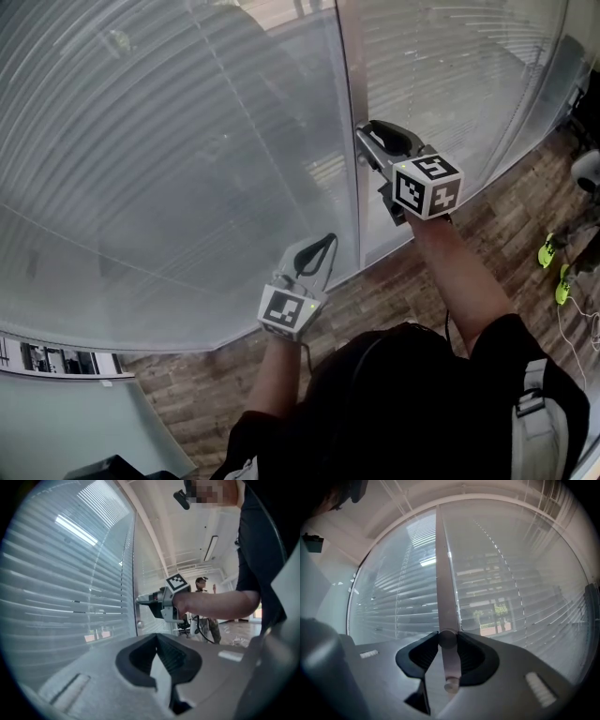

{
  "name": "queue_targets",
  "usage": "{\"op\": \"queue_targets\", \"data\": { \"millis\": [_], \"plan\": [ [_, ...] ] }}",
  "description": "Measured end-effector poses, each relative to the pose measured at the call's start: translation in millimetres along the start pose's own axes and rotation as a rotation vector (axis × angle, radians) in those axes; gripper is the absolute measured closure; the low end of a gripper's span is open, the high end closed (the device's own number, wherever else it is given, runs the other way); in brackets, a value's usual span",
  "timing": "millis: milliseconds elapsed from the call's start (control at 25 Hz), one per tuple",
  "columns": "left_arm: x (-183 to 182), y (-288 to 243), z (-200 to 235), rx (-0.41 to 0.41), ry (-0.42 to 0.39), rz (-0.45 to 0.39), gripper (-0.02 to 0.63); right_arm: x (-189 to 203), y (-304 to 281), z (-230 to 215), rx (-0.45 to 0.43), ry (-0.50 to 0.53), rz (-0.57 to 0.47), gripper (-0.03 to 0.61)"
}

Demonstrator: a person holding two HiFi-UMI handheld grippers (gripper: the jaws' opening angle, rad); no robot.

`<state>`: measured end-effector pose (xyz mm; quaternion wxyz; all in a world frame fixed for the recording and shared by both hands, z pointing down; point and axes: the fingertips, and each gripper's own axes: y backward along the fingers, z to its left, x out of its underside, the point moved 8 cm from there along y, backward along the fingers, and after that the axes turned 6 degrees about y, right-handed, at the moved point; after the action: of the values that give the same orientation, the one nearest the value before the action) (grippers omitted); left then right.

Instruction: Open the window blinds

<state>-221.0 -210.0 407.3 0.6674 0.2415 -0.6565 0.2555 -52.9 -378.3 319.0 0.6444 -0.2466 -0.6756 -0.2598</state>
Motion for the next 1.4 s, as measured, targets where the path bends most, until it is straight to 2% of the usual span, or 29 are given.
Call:
{"op": "queue_targets", "data": {
  "millis": [240,320,400,520,760,840,920,960,1040,1160,1280,1400],
  "plan": [
    [-2,-3,0,-0.006,-0.011,0.016,0.61,-1,0,-1,-0.014,0.032,0.013,0.443],
    [-2,-4,-2,-0.005,-0.01,0.012,0.611,0,2,-2,-0.028,0.08,0.022,0.378],
    [-2,-5,-2,-0.002,-0.004,0.002,0.61,1,7,-3,-0.031,0.157,0.037,0.353],
    [-1,-5,-2,-0.007,0.002,0.001,0.611,-3,10,0,-0.024,0.379,0.076,0.339],
    [0,-4,-3,0.005,0.009,-0.029,0.611,-23,3,26,0.004,1.006,0.194,0.341],
    [-1,-1,-3,-0.002,0.016,-0.035,0.611,-18,1,30,-0.008,1.151,0.23,0.349],
    [0,2,-2,-0.014,0.024,-0.033,0.61,-13,-1,32,-0.011,1.248,0.253,0.387],
    [1,3,-1,-0.021,0.021,-0.032,0.609,-11,-2,33,-0.008,1.28,0.263,0.394],
    [7,7,1,-0.04,0.005,-0.031,0.611,-8,-4,33,-0.002,1.312,0.282,0.446],
    [7,10,2,-0.048,0.007,-0.034,0.611,-8,-6,32,0.004,1.316,0.287,0.448],
    [9,13,3,-0.056,0.01,-0.034,0.611,-8,-5,33,0.008,1.29,0.281,0.451],
    [10,13,2,-0.065,0.008,-0.044,0.61,-9,-4,32,0.004,1.217,0.269,0.451]
  ]
}}
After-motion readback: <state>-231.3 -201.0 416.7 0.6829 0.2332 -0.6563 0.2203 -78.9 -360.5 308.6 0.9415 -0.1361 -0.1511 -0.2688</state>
